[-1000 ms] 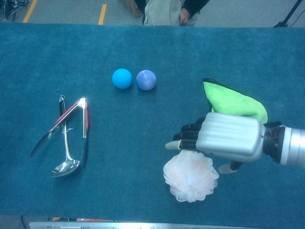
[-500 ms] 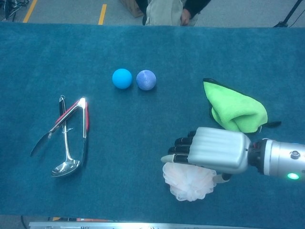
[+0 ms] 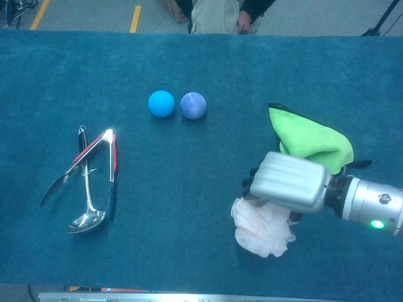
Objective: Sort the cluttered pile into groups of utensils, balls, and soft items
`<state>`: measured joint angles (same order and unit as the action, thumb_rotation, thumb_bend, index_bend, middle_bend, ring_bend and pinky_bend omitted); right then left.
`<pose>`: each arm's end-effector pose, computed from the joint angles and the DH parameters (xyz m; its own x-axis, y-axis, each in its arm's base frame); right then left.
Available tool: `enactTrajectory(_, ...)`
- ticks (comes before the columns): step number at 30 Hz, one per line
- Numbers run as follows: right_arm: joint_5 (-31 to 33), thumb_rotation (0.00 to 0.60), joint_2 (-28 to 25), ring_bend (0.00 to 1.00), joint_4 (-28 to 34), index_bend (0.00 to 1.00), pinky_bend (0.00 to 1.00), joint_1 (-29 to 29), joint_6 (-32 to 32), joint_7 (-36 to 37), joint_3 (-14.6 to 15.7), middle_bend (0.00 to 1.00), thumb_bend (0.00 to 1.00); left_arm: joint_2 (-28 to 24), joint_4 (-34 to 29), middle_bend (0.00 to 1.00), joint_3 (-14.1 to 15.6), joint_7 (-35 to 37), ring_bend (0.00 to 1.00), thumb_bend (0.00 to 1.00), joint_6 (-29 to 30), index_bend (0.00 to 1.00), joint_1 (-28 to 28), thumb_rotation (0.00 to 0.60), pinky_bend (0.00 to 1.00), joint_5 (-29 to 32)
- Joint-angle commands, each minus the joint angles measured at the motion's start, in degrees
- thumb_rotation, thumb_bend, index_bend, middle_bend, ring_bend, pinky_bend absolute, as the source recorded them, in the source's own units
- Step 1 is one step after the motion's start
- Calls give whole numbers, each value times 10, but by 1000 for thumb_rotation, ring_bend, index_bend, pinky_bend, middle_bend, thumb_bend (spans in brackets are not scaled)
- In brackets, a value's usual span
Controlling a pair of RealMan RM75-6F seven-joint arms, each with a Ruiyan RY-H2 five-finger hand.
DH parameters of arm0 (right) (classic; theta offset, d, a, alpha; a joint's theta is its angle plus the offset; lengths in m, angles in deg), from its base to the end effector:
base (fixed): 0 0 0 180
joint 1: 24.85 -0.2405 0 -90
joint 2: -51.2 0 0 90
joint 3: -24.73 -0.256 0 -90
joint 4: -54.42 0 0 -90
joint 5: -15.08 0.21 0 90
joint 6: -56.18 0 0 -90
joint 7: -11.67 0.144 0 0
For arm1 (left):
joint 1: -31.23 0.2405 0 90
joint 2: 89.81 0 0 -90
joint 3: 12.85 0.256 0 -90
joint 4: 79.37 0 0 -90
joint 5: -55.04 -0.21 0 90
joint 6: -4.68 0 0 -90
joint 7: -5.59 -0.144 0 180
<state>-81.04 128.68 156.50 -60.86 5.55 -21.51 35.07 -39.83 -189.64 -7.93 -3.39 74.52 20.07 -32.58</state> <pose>-0.1639 -0.1889 -0.0202 0.8246 -0.1400 0.5481 -0.3776 -0.8576 0.3491 -0.2684 0.1686 0.1545 0.4996 0.3338 0.7994 0.8659 -0.1658 -0.4719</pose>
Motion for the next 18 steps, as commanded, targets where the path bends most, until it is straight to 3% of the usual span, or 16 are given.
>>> enactTrajectory(1, -7, 600, -13, 525, -5, 632, 602, 12, -32, 28, -9, 533, 0, 2, 1, 13, 0, 1, 0, 348, -2, 0, -1, 600, 73, 0)
enactTrajectory(10, -13, 600, -74, 528, -12, 632, 604, 31, -68, 55, -6, 534, 0, 11, 6, 12, -4, 1, 0, 349, -14, 0, -10, 600, 73, 2)
enactTrajectory(18, -7, 600, -81, 504, -15, 602, 599, 37, -52, 33, -5, 532, 0, 19, 4, 11, -7, -7, 0, 349, -24, 0, -19, 600, 73, 3)
